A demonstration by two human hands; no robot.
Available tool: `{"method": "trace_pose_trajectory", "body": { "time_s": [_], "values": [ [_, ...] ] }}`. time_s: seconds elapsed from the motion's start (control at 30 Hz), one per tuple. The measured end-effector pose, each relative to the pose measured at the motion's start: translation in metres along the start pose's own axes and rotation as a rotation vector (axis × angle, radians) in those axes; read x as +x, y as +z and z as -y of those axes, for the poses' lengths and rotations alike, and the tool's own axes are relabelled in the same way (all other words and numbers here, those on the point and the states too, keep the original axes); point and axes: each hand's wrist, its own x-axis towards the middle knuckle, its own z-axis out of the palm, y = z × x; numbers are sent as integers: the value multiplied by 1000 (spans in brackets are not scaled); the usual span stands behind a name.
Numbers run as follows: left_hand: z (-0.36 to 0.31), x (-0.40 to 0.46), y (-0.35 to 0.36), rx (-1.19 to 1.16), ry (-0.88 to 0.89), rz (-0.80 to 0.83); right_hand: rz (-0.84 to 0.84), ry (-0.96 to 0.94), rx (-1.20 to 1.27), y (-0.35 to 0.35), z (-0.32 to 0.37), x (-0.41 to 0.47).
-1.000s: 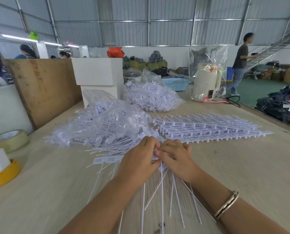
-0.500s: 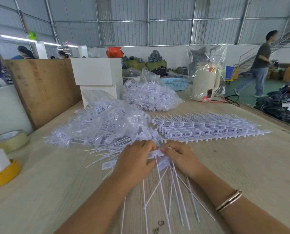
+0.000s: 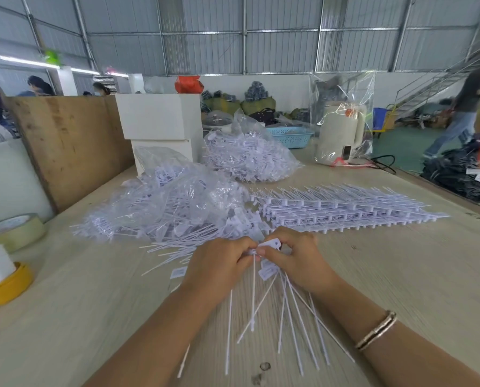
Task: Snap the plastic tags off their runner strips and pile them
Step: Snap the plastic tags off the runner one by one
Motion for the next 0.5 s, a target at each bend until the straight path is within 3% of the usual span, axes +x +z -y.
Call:
{"method": "trace_pose_trajectory", "body": {
  "time_s": [0.17, 0.37, 0.5],
  "values": [
    [-4, 0, 0, -112, 1, -6, -83, -131, -190, 2, -5, -1],
    [-7, 2, 1, -340, -38, -52, -107, -94, 108, 1, -5, 2],
    [-5, 3, 0, -443, -74, -128, -108, 50, 303, -5, -6, 2]
  ]
}}
